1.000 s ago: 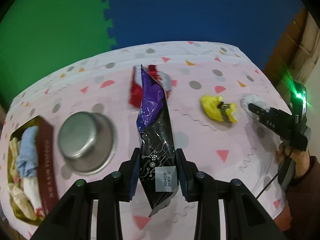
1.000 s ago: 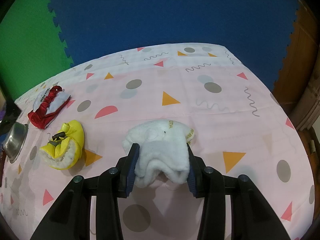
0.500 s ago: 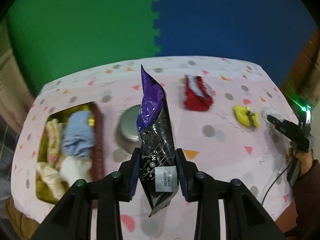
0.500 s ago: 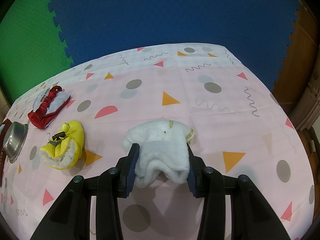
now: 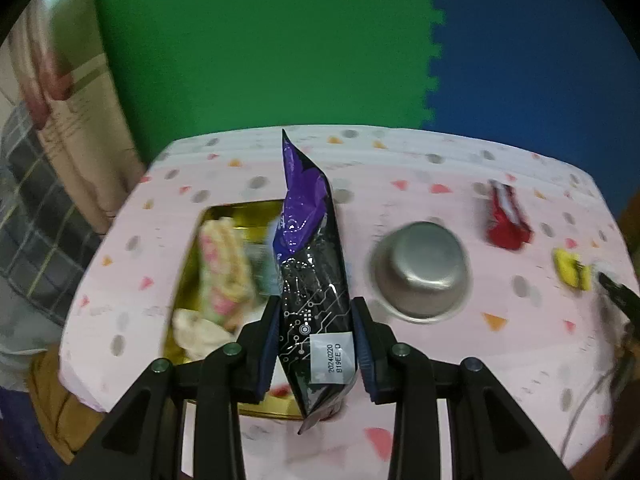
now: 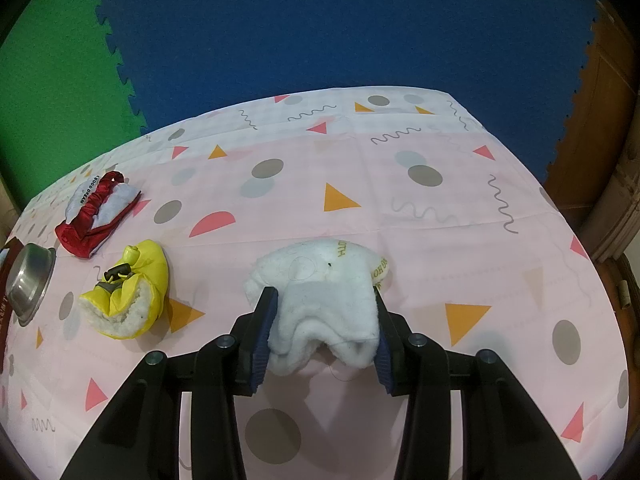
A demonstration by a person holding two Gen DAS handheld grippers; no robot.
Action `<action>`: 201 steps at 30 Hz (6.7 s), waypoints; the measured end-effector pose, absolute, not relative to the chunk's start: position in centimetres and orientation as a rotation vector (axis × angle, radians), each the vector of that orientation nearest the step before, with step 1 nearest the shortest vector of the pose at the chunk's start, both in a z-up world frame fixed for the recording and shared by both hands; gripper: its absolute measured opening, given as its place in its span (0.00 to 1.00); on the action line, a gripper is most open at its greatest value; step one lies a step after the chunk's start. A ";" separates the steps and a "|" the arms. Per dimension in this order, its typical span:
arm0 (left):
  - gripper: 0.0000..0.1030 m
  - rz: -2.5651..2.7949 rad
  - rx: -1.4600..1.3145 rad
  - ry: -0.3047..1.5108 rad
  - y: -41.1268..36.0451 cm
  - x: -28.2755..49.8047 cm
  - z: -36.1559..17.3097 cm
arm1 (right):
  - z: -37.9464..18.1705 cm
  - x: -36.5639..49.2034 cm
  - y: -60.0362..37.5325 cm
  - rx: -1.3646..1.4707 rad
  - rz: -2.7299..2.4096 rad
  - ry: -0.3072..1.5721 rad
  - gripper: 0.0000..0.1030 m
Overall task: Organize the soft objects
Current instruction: 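Carry the snack bag into the gold tin and open the left gripper while the right holds the sock, then carry the white sock with the right gripper toward the gold tin, then lower the white sock into the gold tin and open the right gripper, then move the right gripper to the yellow baby shoe and close on it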
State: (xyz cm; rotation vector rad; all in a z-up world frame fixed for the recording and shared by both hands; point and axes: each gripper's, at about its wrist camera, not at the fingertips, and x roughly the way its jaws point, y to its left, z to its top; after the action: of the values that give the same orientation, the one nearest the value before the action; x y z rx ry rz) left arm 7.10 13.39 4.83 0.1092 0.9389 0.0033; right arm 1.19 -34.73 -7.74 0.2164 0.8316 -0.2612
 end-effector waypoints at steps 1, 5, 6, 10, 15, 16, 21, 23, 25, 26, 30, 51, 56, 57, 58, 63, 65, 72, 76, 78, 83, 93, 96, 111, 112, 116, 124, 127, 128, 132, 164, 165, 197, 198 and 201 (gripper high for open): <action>0.33 0.028 0.106 0.940 14.3 7.5 4.8 | -7.7 1.2 -34.7 0.217 -0.261 0.832 0.40; 0.33 0.085 0.087 0.953 17.1 8.7 4.4 | -7.7 1.2 -34.7 0.216 -0.261 0.832 0.40; 0.33 0.103 0.084 0.960 17.9 9.1 4.1 | -7.7 1.2 -34.7 0.216 -0.261 0.832 0.40; 0.33 0.127 0.067 0.986 19.9 10.5 2.9 | -7.8 1.2 -34.7 0.215 -0.262 0.832 0.40; 0.33 0.096 0.055 1.027 20.4 11.5 1.3 | -7.7 1.2 -34.7 0.208 -0.264 0.834 0.41; 0.33 0.079 0.054 1.033 20.3 11.7 1.0 | -7.7 1.3 -34.6 0.206 -0.264 0.835 0.41; 0.34 0.048 0.072 1.056 19.5 12.7 -0.6 | -7.8 1.3 -34.6 0.205 -0.265 0.836 0.41; 0.34 0.045 0.072 1.071 19.4 13.2 -1.2 | -7.8 1.3 -34.6 0.204 -0.265 0.836 0.42; 0.35 0.046 0.075 1.078 19.3 13.6 -1.6 | -7.8 1.3 -34.6 0.204 -0.265 0.836 0.42; 0.35 0.048 0.081 1.077 19.3 13.7 -1.8 | -7.8 1.3 -34.6 0.204 -0.265 0.836 0.42; 0.36 0.049 0.085 1.075 19.4 13.8 -2.0 | -7.8 1.3 -34.5 0.203 -0.265 0.838 0.45; 0.37 0.155 0.077 0.960 21.0 6.3 1.7 | -7.8 1.5 -34.3 0.174 -0.268 0.848 0.47; 0.37 0.186 0.038 0.941 22.1 4.1 1.4 | -7.9 1.5 -34.3 0.171 -0.269 0.848 0.47; 0.37 0.199 0.043 0.939 22.3 3.7 1.1 | -7.9 1.5 -34.3 0.173 -0.271 0.848 0.48; 0.37 0.215 0.048 0.942 22.4 3.5 0.9 | -7.9 1.5 -34.3 0.175 -0.275 0.849 0.51; 0.37 0.220 -0.026 0.975 23.9 2.3 -0.7 | -7.9 1.2 -35.0 0.229 -0.264 0.847 0.53; 0.37 0.221 -0.043 0.976 24.4 2.0 -1.0 | -7.8 1.0 -35.0 0.232 -0.268 0.846 0.50; 0.37 0.245 -0.091 0.941 26.0 1.2 -0.4 | -7.5 0.8 -34.1 0.192 -0.287 0.850 0.34; 0.37 0.260 -0.090 0.935 26.2 1.2 -0.6 | -7.2 0.7 -33.4 0.178 -0.304 0.858 0.29; 0.37 0.256 -0.092 0.932 26.3 1.2 -0.8 | -7.0 0.7 -32.9 0.158 -0.307 0.863 0.29; 0.37 0.284 -0.069 0.900 26.4 1.0 -0.9 | -6.2 0.4 -31.5 0.112 -0.312 0.867 0.29; 0.37 0.311 -0.075 0.879 27.4 1.0 -1.4 | -2.8 0.2 -25.2 0.036 -0.180 0.827 0.29; 0.37 0.332 -0.104 0.877 28.0 0.9 -1.4 | -1.6 0.6 -22.5 0.013 -0.115 0.810 0.29; 0.37 0.425 -0.216 0.857 31.0 0.4 -1.6 | 0.6 2.5 -4.8 -0.106 0.283 0.791 0.29; 0.37 0.426 -0.216 0.857 31.0 0.4 -1.6 | 0.6 2.6 -3.7 -0.112 0.306 0.789 0.29; 0.37 0.424 -0.223 0.860 31.0 0.4 -1.7 | 0.8 3.0 1.3 -0.126 0.410 0.783 0.29; 0.37 0.433 -0.271 0.869 31.9 0.3 -2.1 | -0.2 3.5 8.6 -0.173 0.544 0.795 0.29; 0.37 0.427 -0.268 0.873 31.9 0.4 -2.2 | -0.8 4.0 10.5 -0.187 0.570 0.811 0.29; 0.37 0.429 -0.263 0.872 31.8 0.4 -2.2 | -0.9 4.2 11.0 -0.189 0.577 0.815 0.29; 0.37 0.427 -0.256 0.869 31.6 0.5 -2.1 | -1.8 5.3 12.7 -0.180 0.587 0.842 0.29; 0.37 0.415 -0.210 0.876 30.6 1.1 -2.3 | -0.4 4.7 13.2 -0.155 0.580 0.808 0.68; 0.37 0.414 -0.209 0.878 30.6 1.1 -2.3 | -0.3 4.6 13.0 -0.151 0.581 0.808 0.68; 0.37 0.383 -0.121 0.901 28.8 1.7 -2.7 | -5.0 6.0 -22.6 0.025 -0.135 0.836 0.68; 0.37 0.384 -0.119 0.900 28.8 1.7 -2.7 | -5.5 6.0 -23.1 0.032 -0.136 0.848 0.68; 0.37 0.386 -0.100 0.900 28.6 1.8 -2.9 | -7.0 6.1 -24.0 0.058 -0.128 0.878 0.68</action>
State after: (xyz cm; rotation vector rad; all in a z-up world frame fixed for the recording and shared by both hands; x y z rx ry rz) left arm 1.79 28.56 -2.85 -0.1000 0.8999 0.3862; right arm 6.14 -24.02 -6.97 0.0575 0.8780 -0.1277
